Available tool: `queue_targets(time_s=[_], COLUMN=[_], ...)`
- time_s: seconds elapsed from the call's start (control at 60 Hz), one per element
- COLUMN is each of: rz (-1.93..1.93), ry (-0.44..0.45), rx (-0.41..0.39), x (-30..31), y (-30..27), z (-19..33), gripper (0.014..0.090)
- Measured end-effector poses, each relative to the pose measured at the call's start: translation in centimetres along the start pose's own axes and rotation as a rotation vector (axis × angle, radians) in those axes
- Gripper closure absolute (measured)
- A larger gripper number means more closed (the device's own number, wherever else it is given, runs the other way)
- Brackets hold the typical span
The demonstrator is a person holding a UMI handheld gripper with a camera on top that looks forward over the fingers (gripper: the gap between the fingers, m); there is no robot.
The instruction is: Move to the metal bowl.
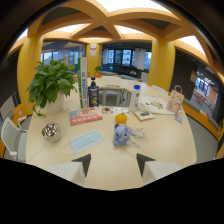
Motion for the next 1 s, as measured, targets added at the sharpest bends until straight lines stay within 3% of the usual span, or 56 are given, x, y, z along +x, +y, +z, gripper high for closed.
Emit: queue_targets(time_s=[0.183,0.433,0.8,1.0], rz=[-0.002,-0.004,-0.029,-0.001], ry=[0.011,0.015,-0.171,-0.208], rx=[-0.004,-0.003,-0.047,-0.089], x=[-1.4,-7.8,-21.1,-27.2], y=[0.5,0.8,0.5,0.1], z=[-0.2,-0.7,5.7,11.8], gripper=[0.0184,0.0184,0.0187,0.0184])
